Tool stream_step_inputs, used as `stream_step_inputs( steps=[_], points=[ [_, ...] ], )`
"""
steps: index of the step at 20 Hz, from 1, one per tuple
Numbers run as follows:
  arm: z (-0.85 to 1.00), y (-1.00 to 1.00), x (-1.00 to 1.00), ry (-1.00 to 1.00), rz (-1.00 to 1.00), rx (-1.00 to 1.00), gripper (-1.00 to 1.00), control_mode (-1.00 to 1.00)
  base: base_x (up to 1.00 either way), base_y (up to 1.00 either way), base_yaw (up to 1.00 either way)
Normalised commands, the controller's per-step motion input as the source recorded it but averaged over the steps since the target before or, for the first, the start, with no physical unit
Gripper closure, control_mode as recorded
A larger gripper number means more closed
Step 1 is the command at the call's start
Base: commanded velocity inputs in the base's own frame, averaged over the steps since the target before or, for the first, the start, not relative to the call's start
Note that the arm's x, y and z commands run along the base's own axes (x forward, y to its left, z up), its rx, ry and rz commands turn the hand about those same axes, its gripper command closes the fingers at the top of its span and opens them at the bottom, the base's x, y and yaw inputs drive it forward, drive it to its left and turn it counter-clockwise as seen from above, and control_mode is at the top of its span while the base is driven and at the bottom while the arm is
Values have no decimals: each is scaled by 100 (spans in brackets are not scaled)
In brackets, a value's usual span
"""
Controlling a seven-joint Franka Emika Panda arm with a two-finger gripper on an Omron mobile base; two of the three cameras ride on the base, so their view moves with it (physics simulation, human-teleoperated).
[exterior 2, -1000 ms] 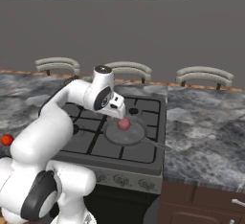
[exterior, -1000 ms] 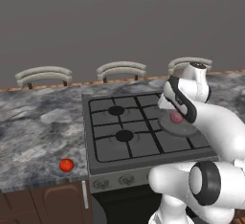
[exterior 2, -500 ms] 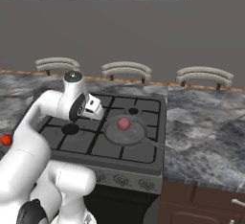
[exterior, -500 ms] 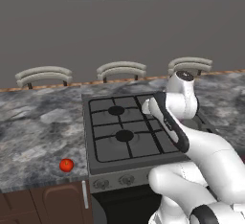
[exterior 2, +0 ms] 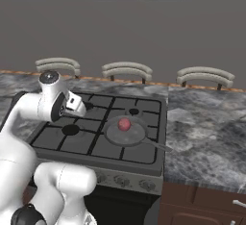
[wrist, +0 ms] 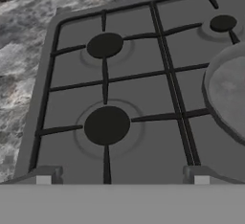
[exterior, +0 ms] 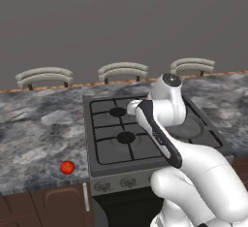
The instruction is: Place the pan on the front right burner on the stove. Then place the tomato and the onion in the pan and turn on the front right burner.
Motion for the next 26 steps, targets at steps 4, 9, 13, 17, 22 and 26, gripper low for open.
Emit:
stream_step_inputs(
  steps=[4,9,13,17,22,26],
  points=[
    [45,32,3,16,2,10,-100,-100,0,0,0],
    [35,32,3,30,11,13,-100,-100,0,0,0],
    [5,61,0,30,14,3,-100,-100,0,0,0],
    [0,71,-3,8,10,-1,-100,-100,0,0,0],
    [-7,67,-1,0,7,-3,-100,-100,0,0,0],
    [-26,60,0,0,8,-1,-100,-100,0,0,0]
  ],
)
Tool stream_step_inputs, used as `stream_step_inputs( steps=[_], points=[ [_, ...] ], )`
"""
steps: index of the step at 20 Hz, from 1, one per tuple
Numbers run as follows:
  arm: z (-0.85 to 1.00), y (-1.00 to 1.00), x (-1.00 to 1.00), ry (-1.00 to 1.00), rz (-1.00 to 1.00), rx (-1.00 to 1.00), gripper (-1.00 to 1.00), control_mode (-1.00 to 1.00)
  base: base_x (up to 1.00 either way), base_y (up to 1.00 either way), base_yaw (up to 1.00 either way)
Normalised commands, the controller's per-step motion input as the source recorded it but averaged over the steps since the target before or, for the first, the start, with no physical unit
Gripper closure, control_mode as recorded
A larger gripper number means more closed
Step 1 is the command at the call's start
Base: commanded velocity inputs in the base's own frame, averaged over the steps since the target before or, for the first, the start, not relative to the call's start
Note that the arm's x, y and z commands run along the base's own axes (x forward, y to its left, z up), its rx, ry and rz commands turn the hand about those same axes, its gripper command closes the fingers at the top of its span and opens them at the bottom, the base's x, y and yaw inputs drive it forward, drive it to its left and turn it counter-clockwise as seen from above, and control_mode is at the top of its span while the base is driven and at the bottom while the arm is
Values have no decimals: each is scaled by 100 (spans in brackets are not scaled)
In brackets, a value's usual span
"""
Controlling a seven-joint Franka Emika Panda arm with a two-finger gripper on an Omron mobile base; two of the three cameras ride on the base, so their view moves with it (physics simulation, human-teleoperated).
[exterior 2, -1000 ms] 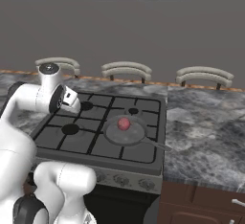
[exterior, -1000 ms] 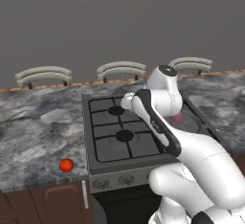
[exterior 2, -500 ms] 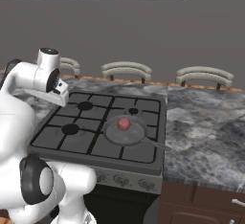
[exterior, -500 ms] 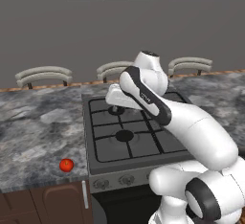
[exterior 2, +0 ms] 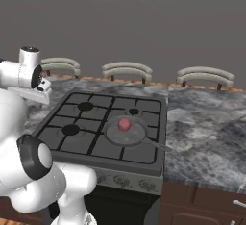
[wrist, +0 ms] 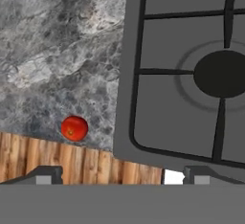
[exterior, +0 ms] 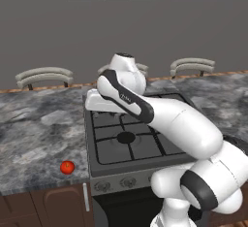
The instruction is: Place the pan on the front right burner on the stove. Then place the tomato and the onion in the pan and turn on the front right burner.
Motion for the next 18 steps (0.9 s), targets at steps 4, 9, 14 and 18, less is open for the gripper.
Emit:
stream_step_inputs(
  steps=[4,9,14,18],
  points=[
    [-29,54,0,0,10,0,-100,-100,0,0,0],
    [-9,54,-8,0,10,0,-100,-100,0,0,0],
    [0,55,-41,1,9,-2,-100,-100,0,0,0],
    [-6,25,-46,-1,2,-6,-100,-100,0,0,0]
  ],
)
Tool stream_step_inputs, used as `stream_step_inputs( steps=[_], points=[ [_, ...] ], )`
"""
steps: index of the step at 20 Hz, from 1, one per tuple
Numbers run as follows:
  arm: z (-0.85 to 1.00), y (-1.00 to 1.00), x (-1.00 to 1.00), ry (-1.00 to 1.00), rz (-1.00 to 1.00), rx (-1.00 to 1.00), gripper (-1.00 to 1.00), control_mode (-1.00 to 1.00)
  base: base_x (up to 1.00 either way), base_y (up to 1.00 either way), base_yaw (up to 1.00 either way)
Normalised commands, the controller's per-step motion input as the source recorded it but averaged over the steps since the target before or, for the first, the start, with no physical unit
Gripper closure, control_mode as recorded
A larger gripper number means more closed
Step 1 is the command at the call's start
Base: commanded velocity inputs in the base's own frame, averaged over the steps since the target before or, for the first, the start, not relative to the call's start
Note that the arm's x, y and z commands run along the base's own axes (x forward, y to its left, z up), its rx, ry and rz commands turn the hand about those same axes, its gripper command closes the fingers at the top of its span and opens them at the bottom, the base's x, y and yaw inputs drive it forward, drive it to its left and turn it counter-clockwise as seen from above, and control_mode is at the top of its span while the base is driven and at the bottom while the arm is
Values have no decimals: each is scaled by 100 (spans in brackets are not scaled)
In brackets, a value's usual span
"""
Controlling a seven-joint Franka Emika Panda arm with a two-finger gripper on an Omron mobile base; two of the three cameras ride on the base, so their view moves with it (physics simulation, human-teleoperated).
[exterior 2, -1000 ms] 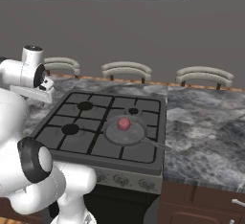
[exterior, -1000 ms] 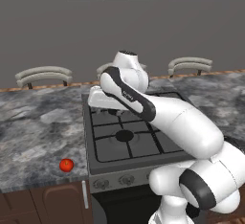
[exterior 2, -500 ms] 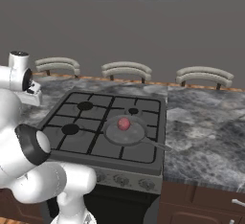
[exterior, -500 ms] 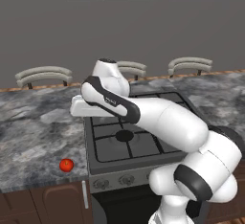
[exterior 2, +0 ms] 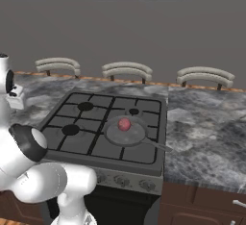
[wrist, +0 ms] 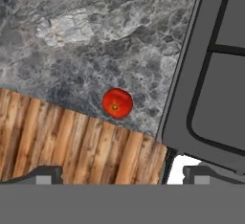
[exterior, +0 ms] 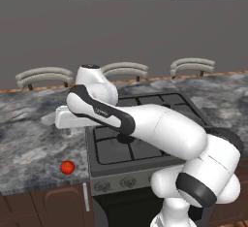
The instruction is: Place the pan on the front right burner on the stove. Then place the tomato and the onion in the pan and turn on the front right burner.
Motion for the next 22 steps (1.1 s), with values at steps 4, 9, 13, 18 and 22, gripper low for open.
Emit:
stream_step_inputs(
  steps=[4,9,13,18,22],
  points=[
    [-38,9,-19,-18,0,-13,-100,-100,0,0,0],
    [-27,0,1,-22,0,0,-100,-100,0,0,0],
    [1,0,4,-10,0,16,-100,-100,0,0,0],
    [3,0,0,-3,0,20,-100,-100,0,0,0],
    [-4,0,0,6,0,0,-100,-100,0,0,0]
  ],
)
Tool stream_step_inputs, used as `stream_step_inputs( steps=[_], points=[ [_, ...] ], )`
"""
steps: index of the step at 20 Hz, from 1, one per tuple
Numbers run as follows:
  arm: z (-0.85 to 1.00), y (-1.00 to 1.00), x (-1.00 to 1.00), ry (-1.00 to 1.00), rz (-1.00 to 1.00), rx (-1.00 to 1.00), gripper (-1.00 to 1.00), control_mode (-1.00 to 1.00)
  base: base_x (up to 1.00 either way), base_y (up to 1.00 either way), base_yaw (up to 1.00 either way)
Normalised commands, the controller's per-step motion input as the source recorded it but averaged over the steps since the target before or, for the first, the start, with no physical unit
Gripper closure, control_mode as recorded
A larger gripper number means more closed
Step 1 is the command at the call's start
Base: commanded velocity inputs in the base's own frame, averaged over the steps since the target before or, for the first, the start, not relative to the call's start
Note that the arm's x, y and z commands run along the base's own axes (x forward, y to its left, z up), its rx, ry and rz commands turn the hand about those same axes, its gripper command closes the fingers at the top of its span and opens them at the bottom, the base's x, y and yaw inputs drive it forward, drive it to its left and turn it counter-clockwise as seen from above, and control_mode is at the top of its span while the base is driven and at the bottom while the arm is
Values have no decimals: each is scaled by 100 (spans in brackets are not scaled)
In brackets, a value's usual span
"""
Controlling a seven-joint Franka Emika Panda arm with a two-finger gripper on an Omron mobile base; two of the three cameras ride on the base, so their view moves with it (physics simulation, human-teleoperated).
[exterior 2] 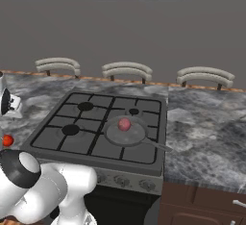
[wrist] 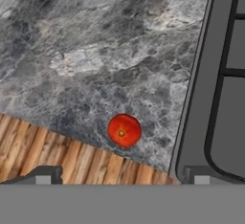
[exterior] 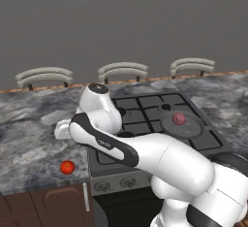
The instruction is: Place the pan on the front right burner on the stove. Then place the tomato and the onion in the pan and turn on the front right burner.
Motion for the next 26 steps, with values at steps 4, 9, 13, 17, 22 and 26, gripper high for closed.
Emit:
stream_step_inputs(
  steps=[4,9,13,17,22,26],
  points=[
    [-27,1,0,4,0,0,-100,-100,0,0,0],
    [-34,19,5,0,0,0,-100,-100,0,0,0],
    [-42,37,24,0,0,0,-100,-100,0,0,0],
    [-23,22,15,0,0,-1,-100,-100,0,0,0],
    [-5,1,8,0,0,-1,-100,-100,0,0,0],
    [0,0,0,1,0,0,-100,-100,0,0,0]
  ],
)
